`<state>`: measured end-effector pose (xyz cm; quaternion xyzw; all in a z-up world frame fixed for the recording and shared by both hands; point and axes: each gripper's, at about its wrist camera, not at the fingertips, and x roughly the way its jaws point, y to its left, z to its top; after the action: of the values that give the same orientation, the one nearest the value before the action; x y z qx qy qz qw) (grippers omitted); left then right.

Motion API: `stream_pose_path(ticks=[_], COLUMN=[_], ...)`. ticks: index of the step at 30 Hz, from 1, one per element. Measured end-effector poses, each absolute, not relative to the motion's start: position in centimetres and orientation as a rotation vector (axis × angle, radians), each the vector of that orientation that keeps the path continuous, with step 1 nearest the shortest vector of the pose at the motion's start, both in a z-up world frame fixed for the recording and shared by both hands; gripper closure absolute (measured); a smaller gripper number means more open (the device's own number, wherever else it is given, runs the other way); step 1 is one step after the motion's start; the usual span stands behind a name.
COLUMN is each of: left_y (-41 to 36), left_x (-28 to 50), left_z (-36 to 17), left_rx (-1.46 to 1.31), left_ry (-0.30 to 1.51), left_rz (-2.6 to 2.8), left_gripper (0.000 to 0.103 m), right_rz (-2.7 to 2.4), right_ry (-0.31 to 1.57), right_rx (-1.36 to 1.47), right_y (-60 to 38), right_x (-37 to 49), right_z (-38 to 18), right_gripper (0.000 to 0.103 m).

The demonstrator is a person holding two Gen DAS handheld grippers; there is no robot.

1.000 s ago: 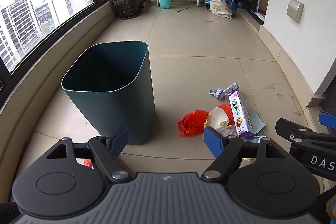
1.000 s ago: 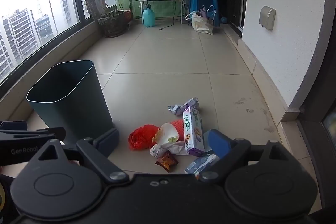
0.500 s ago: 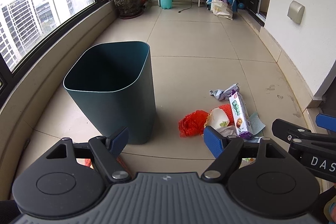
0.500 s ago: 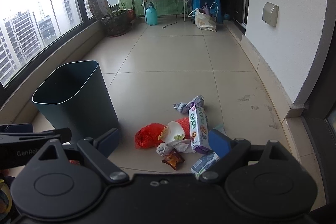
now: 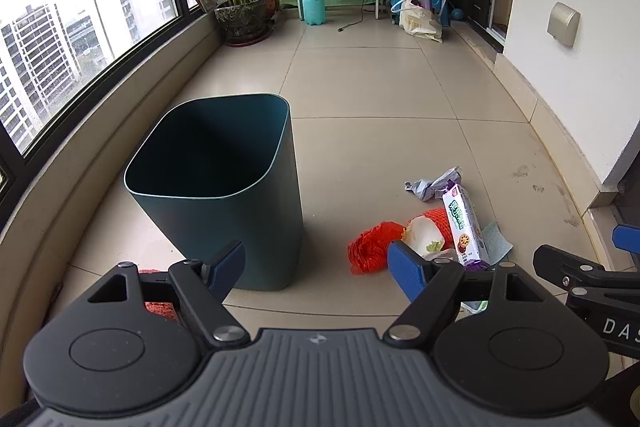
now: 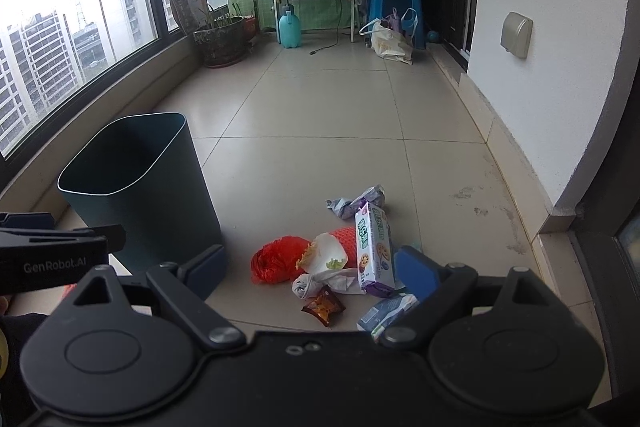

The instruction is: Collect trash

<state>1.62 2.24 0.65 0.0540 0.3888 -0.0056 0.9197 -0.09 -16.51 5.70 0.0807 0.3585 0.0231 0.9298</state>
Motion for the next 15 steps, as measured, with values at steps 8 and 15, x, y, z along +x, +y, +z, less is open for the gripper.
stream_pose_path(ticks=[8, 15], left_y=[5.0, 9.6], left_x=[5.3, 8.8], left_z=[2.6, 4.2], left_rx=[0.082, 0.103], left_ry=[0.776, 0.737], left_rz=[0.023, 0.127], left_gripper=[0.025, 0.025], right_rz=[0.054, 0.068], right_ry=[0.761, 0.719], right_rx=[0.092, -0.023], right_y=[-15.6, -13.9], right_x=[4.1, 9.6], right_z=[8.4, 9.0], right_gripper=[0.012, 0.012])
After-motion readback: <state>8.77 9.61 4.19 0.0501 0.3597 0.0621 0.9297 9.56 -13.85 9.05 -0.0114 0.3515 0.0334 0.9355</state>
